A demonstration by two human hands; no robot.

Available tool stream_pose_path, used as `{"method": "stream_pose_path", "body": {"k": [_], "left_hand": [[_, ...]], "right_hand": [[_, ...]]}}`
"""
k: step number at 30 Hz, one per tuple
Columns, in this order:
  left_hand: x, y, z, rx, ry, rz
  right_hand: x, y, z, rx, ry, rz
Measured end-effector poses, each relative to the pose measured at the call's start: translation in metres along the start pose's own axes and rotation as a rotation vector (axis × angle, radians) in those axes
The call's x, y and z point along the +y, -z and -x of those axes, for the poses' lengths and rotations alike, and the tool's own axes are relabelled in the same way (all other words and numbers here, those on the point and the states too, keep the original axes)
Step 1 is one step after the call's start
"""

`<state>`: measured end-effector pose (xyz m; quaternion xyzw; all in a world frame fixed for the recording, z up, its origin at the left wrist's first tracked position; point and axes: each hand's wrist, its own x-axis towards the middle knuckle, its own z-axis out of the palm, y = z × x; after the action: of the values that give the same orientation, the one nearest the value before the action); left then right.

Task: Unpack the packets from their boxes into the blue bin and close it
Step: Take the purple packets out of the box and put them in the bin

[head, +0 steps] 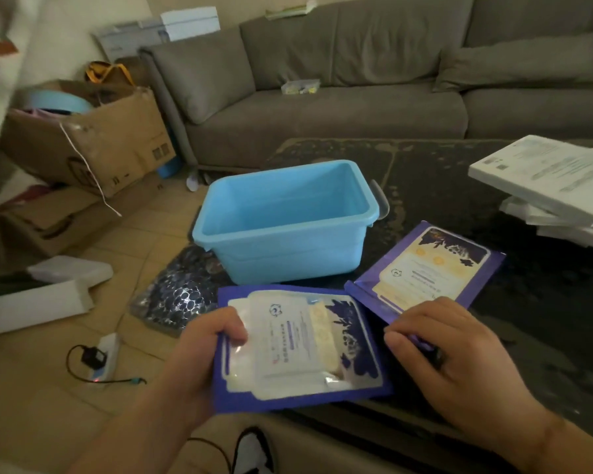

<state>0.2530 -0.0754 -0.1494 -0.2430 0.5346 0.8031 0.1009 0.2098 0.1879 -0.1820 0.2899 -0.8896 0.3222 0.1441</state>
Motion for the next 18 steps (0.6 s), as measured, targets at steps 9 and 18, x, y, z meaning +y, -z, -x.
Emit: {"method": "stream_pose_path", "body": {"k": [9, 18], "left_hand": [[0.036, 0.01, 0.007, -0.072, -0.153, 0.047], [0.078, -0.013, -0.019, 0.426, -0.83, -0.641]], "right_hand": [[-0.051, 0.016, -0.035, -0.243, -0.72, -1.057], [-0.052, 0.068, -0.106, 0.211, -0.416, -0.579]]}}
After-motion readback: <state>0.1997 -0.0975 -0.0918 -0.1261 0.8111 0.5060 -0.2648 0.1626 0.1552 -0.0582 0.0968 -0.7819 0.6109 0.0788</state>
